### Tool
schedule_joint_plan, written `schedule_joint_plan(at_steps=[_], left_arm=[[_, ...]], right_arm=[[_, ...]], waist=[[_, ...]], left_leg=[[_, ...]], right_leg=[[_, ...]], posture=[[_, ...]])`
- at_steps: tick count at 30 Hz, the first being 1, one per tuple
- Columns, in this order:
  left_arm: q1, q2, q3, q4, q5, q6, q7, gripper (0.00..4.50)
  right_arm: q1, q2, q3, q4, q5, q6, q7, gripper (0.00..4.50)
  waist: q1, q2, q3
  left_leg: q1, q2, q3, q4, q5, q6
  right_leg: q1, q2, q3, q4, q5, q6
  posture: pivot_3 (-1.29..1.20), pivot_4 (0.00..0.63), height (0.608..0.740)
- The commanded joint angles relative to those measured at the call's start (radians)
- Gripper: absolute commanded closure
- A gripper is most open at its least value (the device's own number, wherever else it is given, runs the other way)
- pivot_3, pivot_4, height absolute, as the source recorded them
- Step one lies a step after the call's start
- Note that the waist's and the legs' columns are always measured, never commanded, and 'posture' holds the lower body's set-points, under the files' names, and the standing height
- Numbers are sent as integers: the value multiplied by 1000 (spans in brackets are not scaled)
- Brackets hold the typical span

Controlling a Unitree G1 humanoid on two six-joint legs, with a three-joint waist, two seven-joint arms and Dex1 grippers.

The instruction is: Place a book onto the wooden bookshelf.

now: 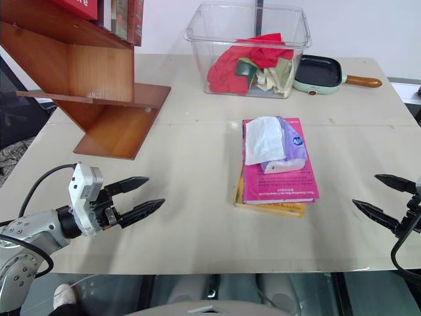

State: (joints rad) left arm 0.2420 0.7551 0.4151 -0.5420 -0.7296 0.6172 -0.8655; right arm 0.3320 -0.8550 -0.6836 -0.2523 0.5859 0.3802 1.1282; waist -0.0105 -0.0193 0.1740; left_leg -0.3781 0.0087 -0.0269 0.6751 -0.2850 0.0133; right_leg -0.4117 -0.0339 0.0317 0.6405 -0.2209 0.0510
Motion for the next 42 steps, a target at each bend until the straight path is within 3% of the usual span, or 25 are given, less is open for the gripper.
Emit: schedule_joint_plan(at_steps=[1,8,12,17,26,30,35,37,38,40,42], left_arm=[[-51,14,-7,-11,-5,-18,0,46],[-228,18,-52,5,-71,18,-6,46],[-268,29,-62,-19,-103,-17,-83,46],[-285,32,-63,-38,-101,-72,-131,46],[-248,42,-38,-91,-129,-61,-104,46],[-234,42,-34,-119,-141,-61,-84,46],[-206,41,-36,-138,-150,-68,-78,0],[-204,38,-42,-142,-153,-71,-75,0],[-205,38,-46,-143,-156,-73,-77,0],[-212,37,-57,-143,-169,-73,-86,0],[-228,35,-73,-141,-178,-76,-97,0]], right_arm=[[-22,13,-9,-20,9,-12,-34,0],[-88,50,18,-141,19,64,-204,0],[-143,2,72,-265,69,185,-276,0],[-319,12,251,-344,93,225,-341,0],[-563,87,658,-233,-153,198,-424,0],[-612,103,744,-131,-227,188,-420,0],[-631,107,764,-96,-257,157,-377,2155],[-635,112,755,-95,-261,148,-377,3115],[-635,109,752,-95,-265,143,-375,3808],[-638,108,719,-101,-257,127,-376,4471],[-651,111,640,-102,-223,137,-398,4471]], waist=[[0,0,0],[-1,1,-1],[-6,1,0],[-3,1,0],[-3,0,0],[2,0,0],[-1,0,0],[-2,0,0],[-2,0,0],[-2,0,0],[-1,0,0]], left_leg=[[0,0,0,0,0,0],[-1,-1,-1,2,0,0],[-1,-1,-2,1,0,0],[-1,-1,-2,1,0,0],[-2,-1,-5,1,0,0],[-3,-1,-6,1,0,0],[-3,-1,-7,1,0,0],[-2,-1,-7,1,0,0],[-2,-1,-7,1,0,0],[-2,-1,-6,1,0,0],[-2,-1,-6,1,0,0]], right_leg=[[0,0,0,0,0,0],[0,1,-1,1,2,-3],[-1,1,-1,1,4,1],[-1,1,0,1,2,-3],[-1,0,-2,0,4,0],[-2,0,-2,0,4,0],[-2,0,-3,0,4,0],[-2,0,-2,0,4,0],[-2,1,-2,1,4,0],[-2,0,-2,1,4,0],[-2,0,-2,1,4,0]], posture=[[0,150,740],[0,150,740],[0,150,740],[0,150,740],[0,150,740],[0,150,740],[0,150,740],[0,150,740],[0,150,740],[0,150,740],[0,150,740]])
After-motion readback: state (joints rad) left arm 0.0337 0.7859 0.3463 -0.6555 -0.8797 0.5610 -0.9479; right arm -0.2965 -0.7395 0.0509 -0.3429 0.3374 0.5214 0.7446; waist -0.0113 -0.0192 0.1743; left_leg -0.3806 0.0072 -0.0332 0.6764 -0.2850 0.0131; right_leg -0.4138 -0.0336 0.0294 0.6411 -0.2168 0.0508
